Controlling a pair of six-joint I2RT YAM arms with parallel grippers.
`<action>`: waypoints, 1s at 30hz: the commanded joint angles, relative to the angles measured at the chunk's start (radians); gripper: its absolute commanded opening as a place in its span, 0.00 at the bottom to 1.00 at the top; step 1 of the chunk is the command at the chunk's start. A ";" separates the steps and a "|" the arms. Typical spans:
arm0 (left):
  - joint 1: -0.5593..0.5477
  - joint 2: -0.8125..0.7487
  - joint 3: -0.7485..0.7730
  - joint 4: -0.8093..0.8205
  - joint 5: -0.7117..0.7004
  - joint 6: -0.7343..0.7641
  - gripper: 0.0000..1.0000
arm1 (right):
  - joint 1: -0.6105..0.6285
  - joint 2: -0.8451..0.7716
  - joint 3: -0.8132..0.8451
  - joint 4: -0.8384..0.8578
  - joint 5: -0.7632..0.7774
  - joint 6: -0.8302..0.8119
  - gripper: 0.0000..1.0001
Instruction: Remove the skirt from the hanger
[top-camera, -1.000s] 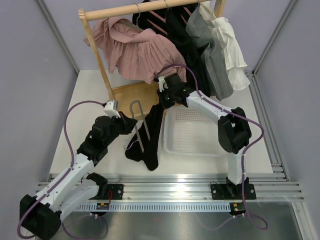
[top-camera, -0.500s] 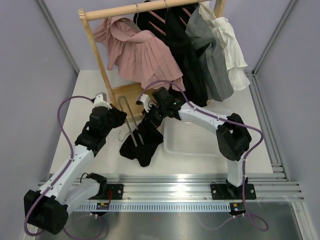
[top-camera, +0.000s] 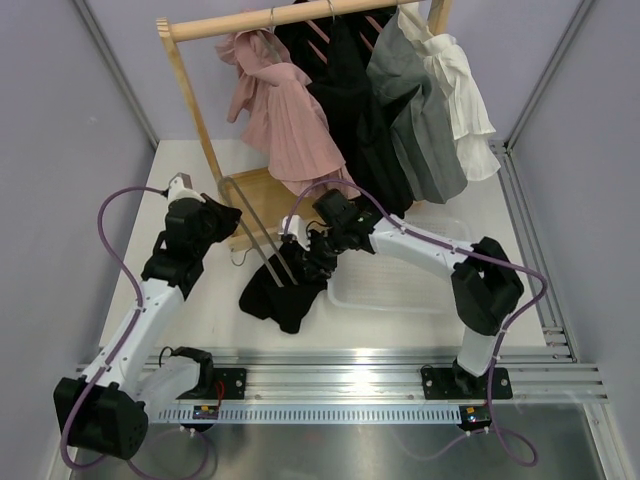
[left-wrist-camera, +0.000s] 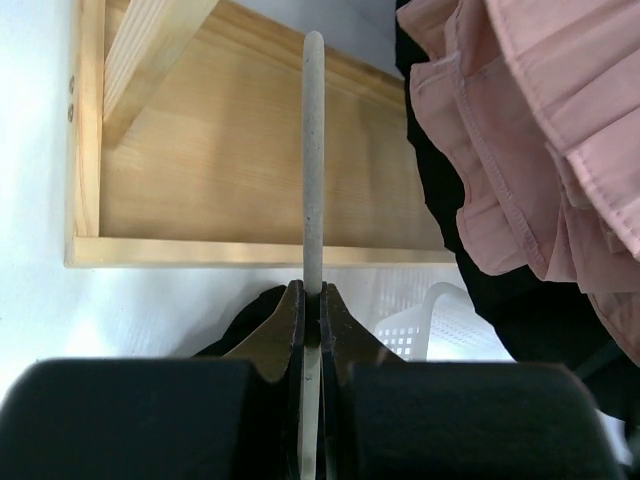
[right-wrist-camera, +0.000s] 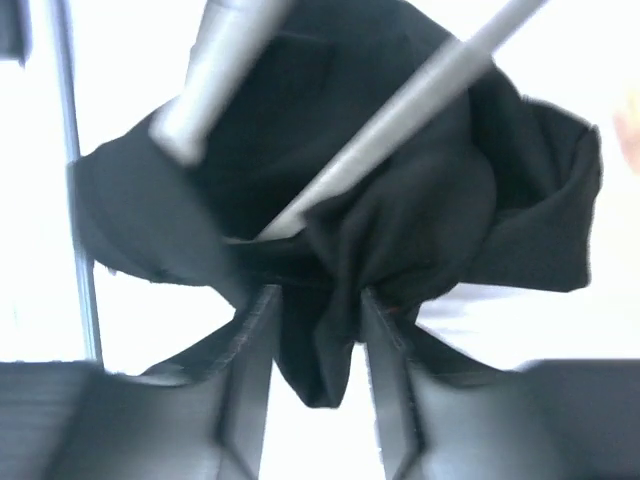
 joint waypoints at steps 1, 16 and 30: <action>0.017 -0.002 0.040 0.059 0.008 -0.050 0.00 | 0.008 -0.117 0.007 -0.078 -0.094 -0.220 0.50; 0.115 -0.092 -0.004 0.010 0.052 -0.164 0.00 | 0.117 -0.160 -0.019 -0.099 0.027 -0.481 0.71; 0.247 -0.141 0.020 -0.044 0.144 -0.159 0.00 | 0.123 -0.140 -0.133 0.064 0.081 -0.351 0.11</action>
